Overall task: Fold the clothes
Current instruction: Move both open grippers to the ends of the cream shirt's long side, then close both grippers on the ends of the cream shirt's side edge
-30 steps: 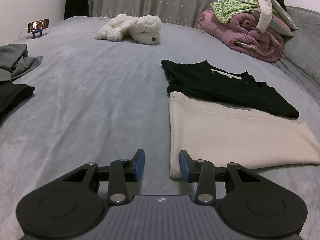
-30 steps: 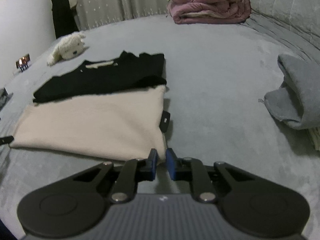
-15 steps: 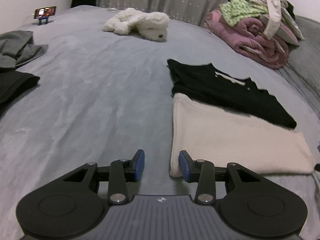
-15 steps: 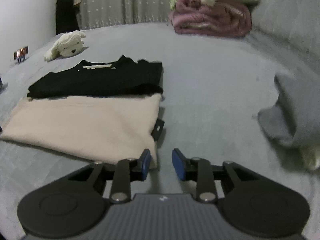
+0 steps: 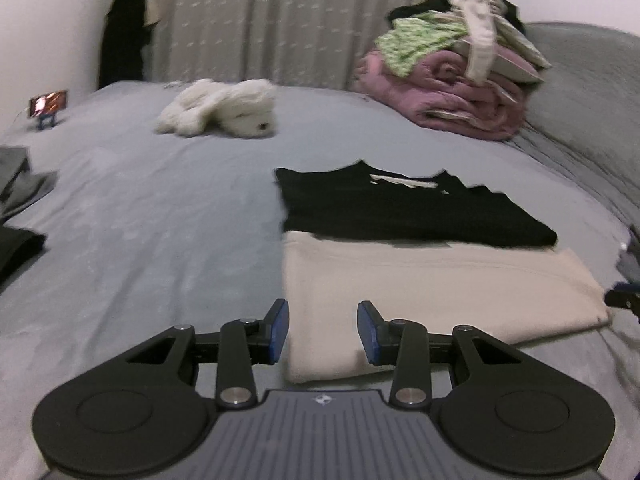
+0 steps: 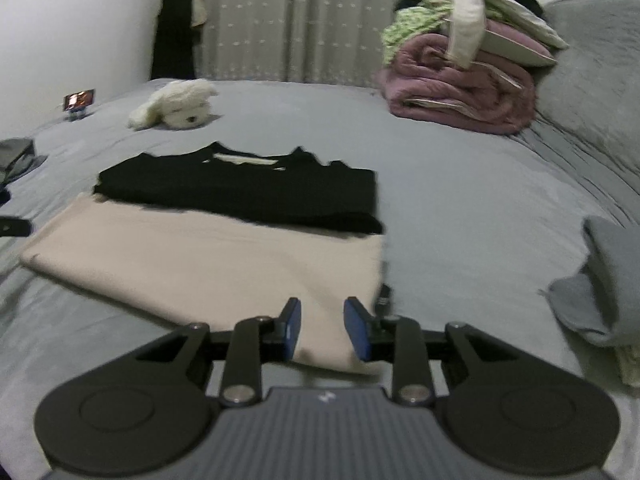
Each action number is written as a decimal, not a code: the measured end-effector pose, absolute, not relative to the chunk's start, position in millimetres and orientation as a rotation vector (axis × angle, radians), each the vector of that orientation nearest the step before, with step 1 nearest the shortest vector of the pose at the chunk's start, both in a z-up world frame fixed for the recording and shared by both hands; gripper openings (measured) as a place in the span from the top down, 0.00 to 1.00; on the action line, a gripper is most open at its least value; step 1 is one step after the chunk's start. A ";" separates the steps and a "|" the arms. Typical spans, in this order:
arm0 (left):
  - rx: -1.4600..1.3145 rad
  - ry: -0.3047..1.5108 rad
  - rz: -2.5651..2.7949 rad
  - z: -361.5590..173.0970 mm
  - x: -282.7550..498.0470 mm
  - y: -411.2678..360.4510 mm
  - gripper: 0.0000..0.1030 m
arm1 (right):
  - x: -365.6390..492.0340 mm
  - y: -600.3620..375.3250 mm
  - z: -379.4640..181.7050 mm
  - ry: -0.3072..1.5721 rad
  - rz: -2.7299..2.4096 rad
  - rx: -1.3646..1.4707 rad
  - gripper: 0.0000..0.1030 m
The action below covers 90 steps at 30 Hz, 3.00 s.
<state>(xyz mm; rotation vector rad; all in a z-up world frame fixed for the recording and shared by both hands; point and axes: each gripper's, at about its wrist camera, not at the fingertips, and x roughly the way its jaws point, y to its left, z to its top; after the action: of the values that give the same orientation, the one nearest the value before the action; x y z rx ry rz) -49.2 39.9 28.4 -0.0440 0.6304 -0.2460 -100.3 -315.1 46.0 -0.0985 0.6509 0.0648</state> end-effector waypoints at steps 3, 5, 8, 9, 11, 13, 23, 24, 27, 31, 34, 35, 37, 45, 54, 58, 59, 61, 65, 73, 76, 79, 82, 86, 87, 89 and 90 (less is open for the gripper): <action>-0.004 0.659 -0.231 20.3 -43.3 32.6 0.64 | -93.9 -306.3 37.2 0.678 0.069 -0.134 0.75; 0.001 0.677 -0.212 17.0 -41.1 34.2 0.64 | -88.2 -307.6 30.7 0.710 0.044 -0.145 0.75; 0.001 0.714 -0.191 13.8 -39.8 37.9 0.64 | -80.2 -321.2 23.5 0.753 0.010 -0.103 0.77; -0.010 0.722 -0.190 12.6 -40.2 39.7 0.64 | -79.3 -325.8 23.2 0.760 0.015 -0.079 0.77; -0.025 0.729 -0.192 12.7 -41.2 43.9 0.63 | -79.1 -333.2 23.2 0.769 0.017 -0.054 0.77; -0.023 0.726 -0.174 15.7 -42.0 48.3 0.63 | -77.9 -339.1 24.6 0.777 0.009 -0.046 0.79; 0.007 0.720 -0.181 29.3 -45.3 60.7 0.63 | -85.9 -363.8 34.3 0.777 -0.020 0.007 0.70; 0.020 0.715 -0.176 31.0 -45.5 60.4 0.63 | -88.4 -361.5 36.1 0.767 -0.013 -0.020 0.68; 0.019 0.736 -0.142 31.3 -42.1 65.9 0.63 | -95.6 -355.0 41.2 0.739 0.024 -0.087 0.67; 0.015 0.725 -0.180 35.9 -44.3 69.8 0.64 | -104.7 -334.6 42.2 0.697 0.100 -0.208 0.63; 0.065 0.682 -0.254 43.1 -53.5 63.7 0.64 | -114.5 -309.0 39.2 0.659 0.204 -0.326 0.59; 0.094 0.671 -0.294 44.0 -56.9 60.2 0.63 | -117.7 -302.7 38.2 0.648 0.232 -0.361 0.57; 0.156 0.656 -0.379 44.0 -63.5 52.4 0.63 | -121.9 -293.4 35.4 0.635 0.260 -0.426 0.53; 0.308 0.652 -0.519 31.6 -59.0 35.6 0.63 | -111.4 -294.7 25.4 0.702 0.273 -0.394 0.53; 0.381 0.706 -0.530 19.6 -50.5 35.6 0.63 | -106.9 -311.9 18.9 0.753 0.218 -0.358 0.48; 0.453 0.708 -0.559 17.8 -44.3 35.3 0.61 | -107.7 -311.6 16.6 0.745 0.228 -0.380 0.46; 0.464 0.712 -0.561 17.1 -40.5 35.4 0.58 | -106.9 -311.6 16.0 0.742 0.232 -0.388 0.46; 0.466 0.720 -0.569 15.7 -33.7 37.1 0.57 | -102.0 -310.6 14.2 0.730 0.239 -0.427 0.45; 0.477 0.715 -0.594 13.8 -27.9 39.1 0.56 | -92.4 -310.8 12.6 0.719 0.245 -0.455 0.45; 0.581 0.612 -0.655 25.0 -47.2 36.2 0.60 | -85.7 -299.0 11.2 0.643 0.246 -0.586 0.51; 0.634 0.574 -0.715 24.8 -57.8 29.8 0.60 | -90.2 -292.0 10.4 0.607 0.265 -0.630 0.57; 0.677 0.589 -0.724 16.4 -53.1 21.2 0.60 | -86.6 -291.4 15.2 0.600 0.274 -0.598 0.68; 0.676 0.605 -0.731 16.4 -45.1 19.3 0.60 | -78.4 -295.5 24.1 0.610 0.285 -0.515 0.80; 0.734 0.593 -0.724 14.7 -44.4 12.8 0.59 | -68.3 -301.4 32.4 0.636 0.285 -0.418 0.87; 0.748 0.588 -0.723 14.1 -45.3 10.9 0.59 | -65.6 -302.3 34.1 0.644 0.283 -0.396 0.88; 0.783 0.573 -0.721 12.8 -48.1 7.5 0.59 | -61.1 -306.2 37.9 0.659 0.278 -0.340 0.88; 0.803 0.562 -0.721 12.0 -50.5 6.4 0.60 | -58.7 -309.0 39.5 0.667 0.276 -0.311 0.88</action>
<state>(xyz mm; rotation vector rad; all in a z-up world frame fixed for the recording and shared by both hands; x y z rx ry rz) -50.5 6.4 12.0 0.8032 0.5616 -0.7208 -58.7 -309.0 39.5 -0.3111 0.6674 0.2762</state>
